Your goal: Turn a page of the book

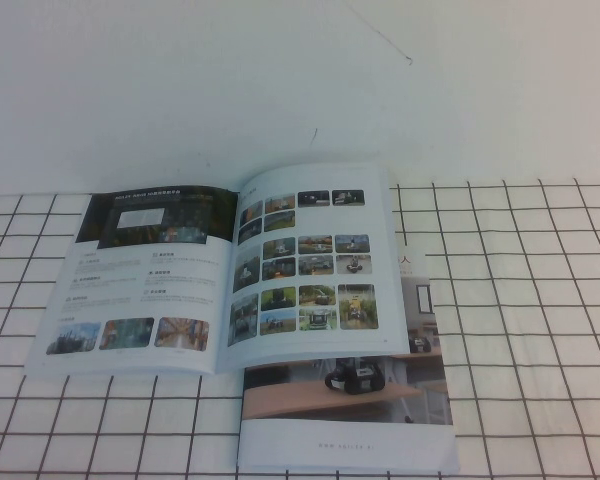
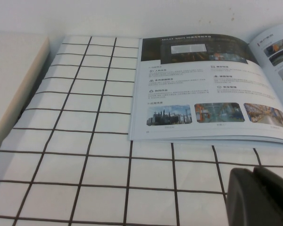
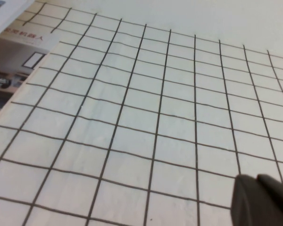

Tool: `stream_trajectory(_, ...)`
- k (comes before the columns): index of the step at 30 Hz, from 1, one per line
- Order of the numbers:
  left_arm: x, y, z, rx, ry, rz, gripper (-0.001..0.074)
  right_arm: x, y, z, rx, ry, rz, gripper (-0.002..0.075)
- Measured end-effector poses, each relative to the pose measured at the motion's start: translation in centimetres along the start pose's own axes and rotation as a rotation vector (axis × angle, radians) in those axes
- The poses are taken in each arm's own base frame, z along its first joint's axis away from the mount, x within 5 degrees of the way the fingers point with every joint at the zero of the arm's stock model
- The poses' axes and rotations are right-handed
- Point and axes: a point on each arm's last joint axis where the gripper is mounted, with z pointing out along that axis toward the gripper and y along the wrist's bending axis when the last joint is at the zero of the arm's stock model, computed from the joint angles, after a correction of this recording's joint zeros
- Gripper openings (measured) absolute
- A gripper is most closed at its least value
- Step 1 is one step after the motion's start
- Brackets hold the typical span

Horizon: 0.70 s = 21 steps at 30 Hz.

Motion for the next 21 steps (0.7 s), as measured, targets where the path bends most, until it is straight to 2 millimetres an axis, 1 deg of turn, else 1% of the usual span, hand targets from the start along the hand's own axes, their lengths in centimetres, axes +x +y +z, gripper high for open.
stream_trajectory(21,0.00,0.00,0.00,0.000,0.000,0.000,-0.0003,-0.02,-0.09,0.00,0.010,-0.002,-0.003,-0.0001)
